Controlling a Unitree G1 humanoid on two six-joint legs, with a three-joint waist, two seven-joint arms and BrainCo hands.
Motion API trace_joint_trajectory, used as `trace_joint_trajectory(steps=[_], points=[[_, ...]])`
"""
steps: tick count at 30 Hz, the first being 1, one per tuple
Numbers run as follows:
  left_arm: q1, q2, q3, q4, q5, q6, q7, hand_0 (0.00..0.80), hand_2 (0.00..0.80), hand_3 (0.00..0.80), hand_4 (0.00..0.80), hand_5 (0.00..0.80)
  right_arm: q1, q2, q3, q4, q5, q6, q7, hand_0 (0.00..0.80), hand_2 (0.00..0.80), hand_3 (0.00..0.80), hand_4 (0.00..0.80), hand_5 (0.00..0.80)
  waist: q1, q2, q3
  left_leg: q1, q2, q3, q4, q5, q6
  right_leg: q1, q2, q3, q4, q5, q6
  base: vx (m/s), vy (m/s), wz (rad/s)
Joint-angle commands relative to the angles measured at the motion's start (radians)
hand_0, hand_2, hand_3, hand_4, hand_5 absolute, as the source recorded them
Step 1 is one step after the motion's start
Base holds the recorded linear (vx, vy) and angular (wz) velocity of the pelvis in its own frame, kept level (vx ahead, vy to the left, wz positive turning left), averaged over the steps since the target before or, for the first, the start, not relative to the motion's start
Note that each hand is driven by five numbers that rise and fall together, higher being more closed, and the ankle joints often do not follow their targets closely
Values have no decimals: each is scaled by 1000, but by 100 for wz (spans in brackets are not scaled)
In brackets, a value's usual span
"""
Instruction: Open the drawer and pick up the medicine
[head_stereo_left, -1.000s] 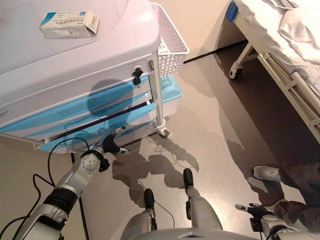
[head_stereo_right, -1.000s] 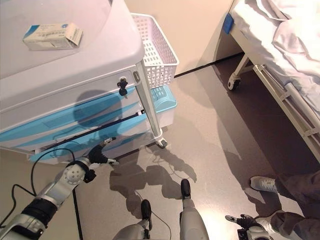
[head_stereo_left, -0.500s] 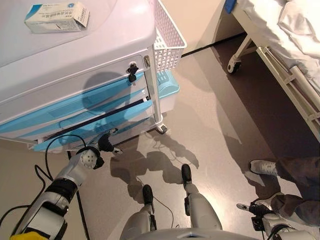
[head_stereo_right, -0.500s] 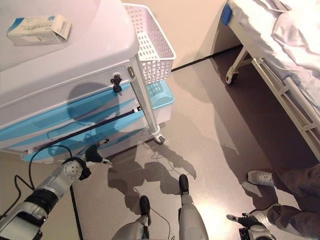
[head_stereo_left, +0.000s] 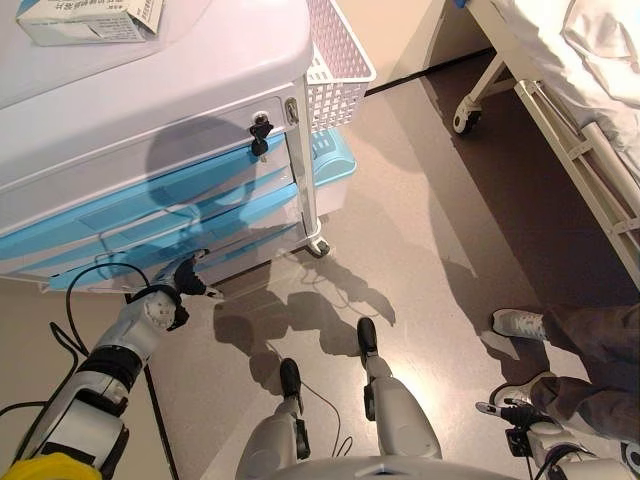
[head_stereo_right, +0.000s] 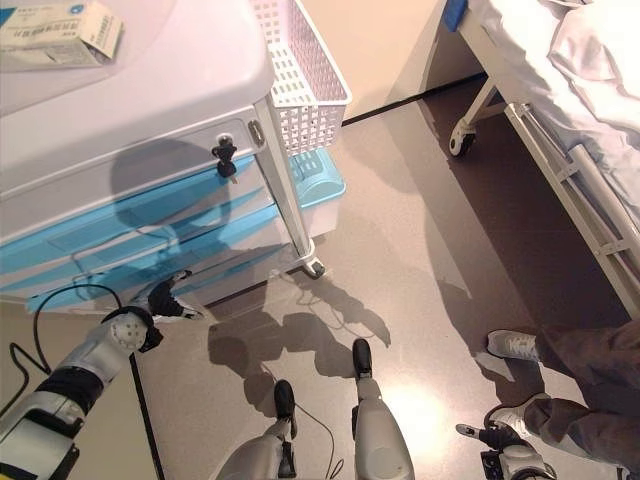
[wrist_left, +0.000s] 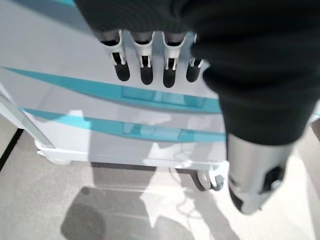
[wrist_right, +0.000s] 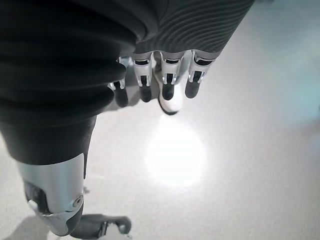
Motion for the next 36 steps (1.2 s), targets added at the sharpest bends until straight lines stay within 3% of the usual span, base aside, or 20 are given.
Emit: trace_joint_trajectory(steps=[1, 20, 30, 36], points=[[-60, 54, 60, 52, 51, 2, 47, 0, 0, 0, 0, 0, -8, -28, 48, 20, 22, -5, -16, 0, 0, 0, 0, 0, -11, -14, -27, -103, -17, -62, 79, -10, 14, 10, -19, -16, 49, -48, 79, 0, 0, 0], [-54, 40, 101, 75, 56, 25, 88, 0, 0, 0, 0, 0, 3, -17, 49, 17, 19, -5, -20, 0, 0, 0, 0, 0, -9, -19, -44, -93, -15, -63, 80, -11, 11, 22, -14, -16, 47, -50, 77, 0, 0, 0], [52, -64, 176, 222, -15, 40, 75, 0, 0, 0, 0, 0, 23, -18, 32, 30, 0, 7, -15, 0, 0, 0, 0, 0, -3, -6, -121, 1, -21, -68, 47, -17, 6, 113, -9, -32, 40, -73, 75, 25, -11, -1], [137, -121, 231, 227, -72, 38, 64, 0, 0, 0, 0, 0, 35, -22, 13, 48, -7, 16, -12, 0, 0, 0, 0, 0, 2, 9, -173, 45, -21, -72, 13, -6, 2, 160, -8, -53, 22, -80, 76, 29, -18, 5]])
